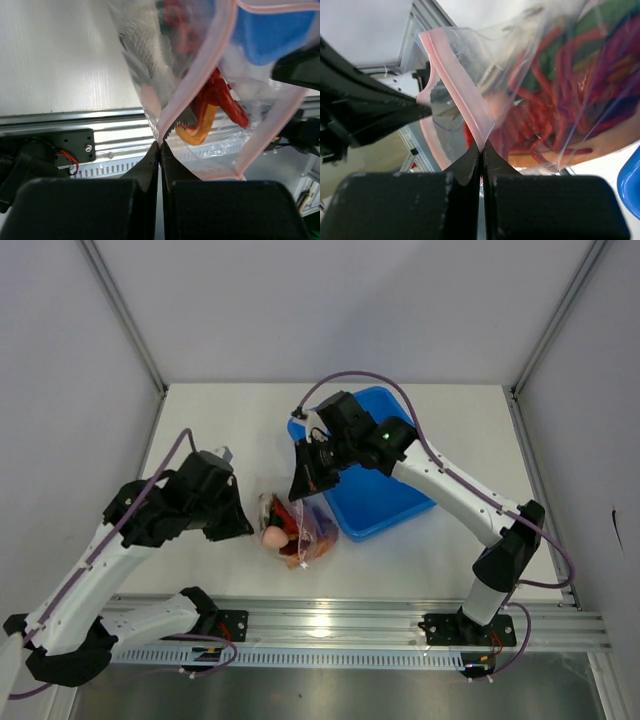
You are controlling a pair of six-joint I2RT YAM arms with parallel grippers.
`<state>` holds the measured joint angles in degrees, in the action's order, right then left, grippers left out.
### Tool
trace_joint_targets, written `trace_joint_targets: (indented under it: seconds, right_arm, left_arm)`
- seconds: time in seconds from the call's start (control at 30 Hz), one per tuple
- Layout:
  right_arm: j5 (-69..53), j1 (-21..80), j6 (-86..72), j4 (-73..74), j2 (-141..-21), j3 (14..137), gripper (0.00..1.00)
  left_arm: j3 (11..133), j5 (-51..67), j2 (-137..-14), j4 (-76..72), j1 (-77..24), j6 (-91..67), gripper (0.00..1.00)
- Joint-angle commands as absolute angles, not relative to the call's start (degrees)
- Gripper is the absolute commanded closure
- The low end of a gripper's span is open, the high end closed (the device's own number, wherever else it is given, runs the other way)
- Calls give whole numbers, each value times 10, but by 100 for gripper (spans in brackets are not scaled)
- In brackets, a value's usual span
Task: Place the food in the zip-top bag and seal the zipper
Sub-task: Adjust the zipper food storage bag at the center of the board.
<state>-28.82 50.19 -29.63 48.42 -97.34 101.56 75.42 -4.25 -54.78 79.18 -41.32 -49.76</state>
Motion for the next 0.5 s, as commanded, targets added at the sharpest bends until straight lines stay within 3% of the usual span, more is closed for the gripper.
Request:
trace_joint_targets:
  seconds: [0.0,0.1,0.2,0.47]
  right_arm:
    - [-283,498,-280,511,-968,1149,100]
    - [-291,497,-274,554,-994,1243,100]
    - [-311,498,-286,539,-989,1232,100]
    - [-325,492,-316,424,-953,1038,100]
  left_arm:
    - [881,-46,-559,827,-404,-483,99]
    - [983,-48,-583,860,-403,-482,99]
    - [1003,-40,-584,853,-403,-490,99]
    - [771,-18,-527,788,-389,-490,99]
